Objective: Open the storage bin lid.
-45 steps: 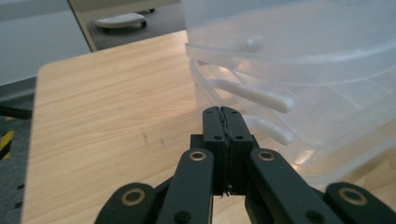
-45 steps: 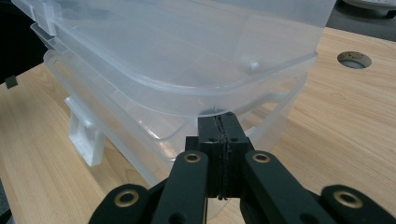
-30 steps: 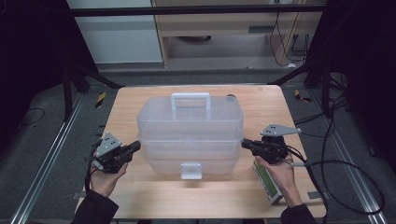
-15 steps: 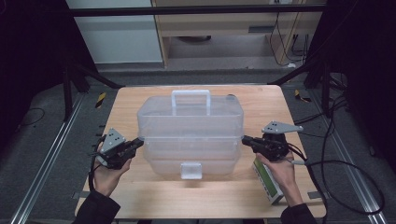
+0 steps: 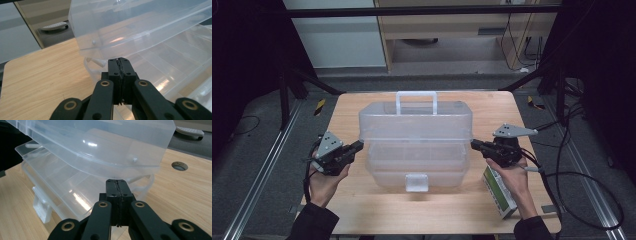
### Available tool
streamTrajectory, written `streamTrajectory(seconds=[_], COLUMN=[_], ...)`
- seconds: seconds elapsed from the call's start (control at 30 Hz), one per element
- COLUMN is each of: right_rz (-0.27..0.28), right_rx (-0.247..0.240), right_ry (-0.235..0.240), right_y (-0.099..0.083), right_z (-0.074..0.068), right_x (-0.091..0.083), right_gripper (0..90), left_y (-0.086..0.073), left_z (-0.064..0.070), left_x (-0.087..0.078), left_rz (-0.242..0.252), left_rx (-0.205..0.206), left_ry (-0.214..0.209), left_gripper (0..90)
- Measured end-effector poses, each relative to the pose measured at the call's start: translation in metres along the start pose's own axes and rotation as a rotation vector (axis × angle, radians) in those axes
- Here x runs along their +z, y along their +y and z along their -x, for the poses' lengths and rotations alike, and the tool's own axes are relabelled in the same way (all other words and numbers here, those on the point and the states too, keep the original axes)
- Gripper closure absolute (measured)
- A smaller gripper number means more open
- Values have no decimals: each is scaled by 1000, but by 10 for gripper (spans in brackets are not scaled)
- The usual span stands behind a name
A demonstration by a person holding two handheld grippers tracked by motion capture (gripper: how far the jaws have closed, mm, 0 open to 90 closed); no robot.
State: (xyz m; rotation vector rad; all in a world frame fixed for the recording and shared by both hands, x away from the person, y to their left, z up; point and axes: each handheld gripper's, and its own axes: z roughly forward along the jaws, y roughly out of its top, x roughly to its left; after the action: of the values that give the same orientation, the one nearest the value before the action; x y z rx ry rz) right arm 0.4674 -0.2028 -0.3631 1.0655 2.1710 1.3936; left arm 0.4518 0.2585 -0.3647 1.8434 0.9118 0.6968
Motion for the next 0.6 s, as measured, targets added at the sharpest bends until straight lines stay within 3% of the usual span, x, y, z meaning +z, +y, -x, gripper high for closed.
streamTrajectory(seconds=[0.6], right_rz=[7], right_rx=[-11], right_ry=[-1], right_y=[6], right_z=[2], right_x=[0], right_gripper=[900], left_y=[5], left_z=[3], left_x=[6], left_rz=[5], left_rx=[19], left_ry=[14], left_gripper=[874])
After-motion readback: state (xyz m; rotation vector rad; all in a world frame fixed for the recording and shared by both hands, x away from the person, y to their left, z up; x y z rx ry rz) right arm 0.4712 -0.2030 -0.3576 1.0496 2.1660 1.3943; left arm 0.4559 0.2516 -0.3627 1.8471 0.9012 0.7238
